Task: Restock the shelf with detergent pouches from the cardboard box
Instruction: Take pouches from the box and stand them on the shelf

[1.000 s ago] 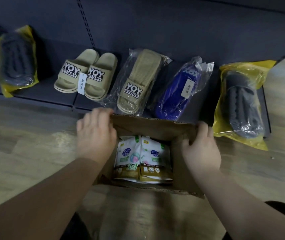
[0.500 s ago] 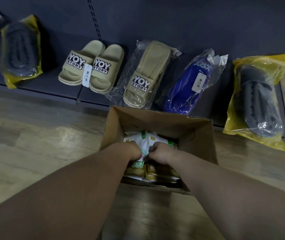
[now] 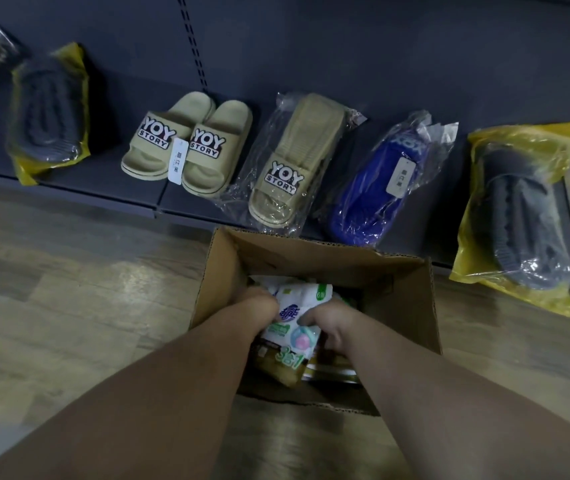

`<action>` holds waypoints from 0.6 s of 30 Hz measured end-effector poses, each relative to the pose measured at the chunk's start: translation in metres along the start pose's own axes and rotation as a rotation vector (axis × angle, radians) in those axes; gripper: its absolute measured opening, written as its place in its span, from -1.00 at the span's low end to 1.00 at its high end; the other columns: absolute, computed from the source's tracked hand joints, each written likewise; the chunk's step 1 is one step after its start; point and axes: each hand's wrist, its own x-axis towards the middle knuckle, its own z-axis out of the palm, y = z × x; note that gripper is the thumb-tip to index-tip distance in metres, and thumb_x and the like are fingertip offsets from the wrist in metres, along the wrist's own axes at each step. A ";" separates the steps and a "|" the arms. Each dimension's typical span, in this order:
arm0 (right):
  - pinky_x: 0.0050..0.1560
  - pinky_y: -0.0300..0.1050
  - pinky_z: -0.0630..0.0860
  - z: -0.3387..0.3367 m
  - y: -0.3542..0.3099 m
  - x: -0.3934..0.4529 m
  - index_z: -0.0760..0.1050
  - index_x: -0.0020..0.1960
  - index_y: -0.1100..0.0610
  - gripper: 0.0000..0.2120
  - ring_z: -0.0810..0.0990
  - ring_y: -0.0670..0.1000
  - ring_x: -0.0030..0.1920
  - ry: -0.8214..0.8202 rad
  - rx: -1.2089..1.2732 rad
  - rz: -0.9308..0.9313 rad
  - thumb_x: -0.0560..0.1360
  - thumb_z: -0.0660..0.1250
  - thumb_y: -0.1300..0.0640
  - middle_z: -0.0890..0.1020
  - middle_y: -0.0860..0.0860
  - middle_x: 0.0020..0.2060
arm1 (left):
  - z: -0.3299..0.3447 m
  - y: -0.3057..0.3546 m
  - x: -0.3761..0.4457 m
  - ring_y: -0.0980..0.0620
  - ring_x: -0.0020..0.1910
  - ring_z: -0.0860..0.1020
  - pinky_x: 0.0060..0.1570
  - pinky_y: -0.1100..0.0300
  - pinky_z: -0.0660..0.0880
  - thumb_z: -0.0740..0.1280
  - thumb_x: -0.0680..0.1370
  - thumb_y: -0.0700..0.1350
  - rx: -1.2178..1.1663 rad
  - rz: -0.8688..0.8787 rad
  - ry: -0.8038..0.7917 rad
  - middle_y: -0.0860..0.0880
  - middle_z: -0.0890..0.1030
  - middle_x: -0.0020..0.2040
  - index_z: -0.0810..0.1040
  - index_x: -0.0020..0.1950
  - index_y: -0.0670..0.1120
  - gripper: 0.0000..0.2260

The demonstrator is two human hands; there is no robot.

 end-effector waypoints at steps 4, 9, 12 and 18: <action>0.09 0.35 0.59 -0.024 0.000 -0.019 0.57 0.11 0.35 -0.51 0.69 0.32 0.01 0.032 0.120 -0.037 0.17 0.41 0.43 0.69 0.31 0.00 | -0.010 0.002 -0.011 -0.21 0.27 0.53 0.17 0.02 0.54 0.34 0.48 -0.29 -0.131 0.005 0.104 -0.24 0.50 0.34 0.36 0.43 -0.23 -0.49; -0.46 -0.14 0.51 -0.044 -0.010 -0.056 0.56 0.08 0.37 -0.67 0.50 0.10 -0.51 0.059 0.080 -0.057 0.33 0.43 0.33 0.66 0.30 -0.12 | -0.027 0.017 -0.036 -0.20 -0.09 0.58 0.07 0.00 0.56 0.25 0.51 -0.34 -0.327 0.079 0.003 -0.26 0.58 -0.06 0.56 0.10 -0.22 -0.79; -0.49 -0.18 0.40 -0.046 -0.019 -0.066 0.51 0.11 0.42 -0.65 0.42 0.06 -0.55 0.057 0.135 -0.136 0.35 0.43 0.33 0.61 0.32 -0.21 | -0.039 0.024 -0.058 -0.07 -0.38 0.39 -0.27 0.19 0.41 0.23 0.42 -0.35 -0.501 0.126 0.100 -0.13 0.44 -0.36 0.54 -0.18 -0.17 -0.87; 0.06 0.22 0.62 -0.053 -0.055 -0.108 0.67 0.01 0.30 -0.68 0.70 0.33 0.01 -0.034 0.177 -0.397 0.25 0.41 0.37 0.73 0.27 -0.07 | -0.057 0.027 -0.112 0.02 -0.40 0.31 -0.39 0.22 0.22 0.22 0.35 -0.35 -0.818 0.446 0.218 0.01 0.38 -0.49 0.39 -0.44 -0.09 -0.78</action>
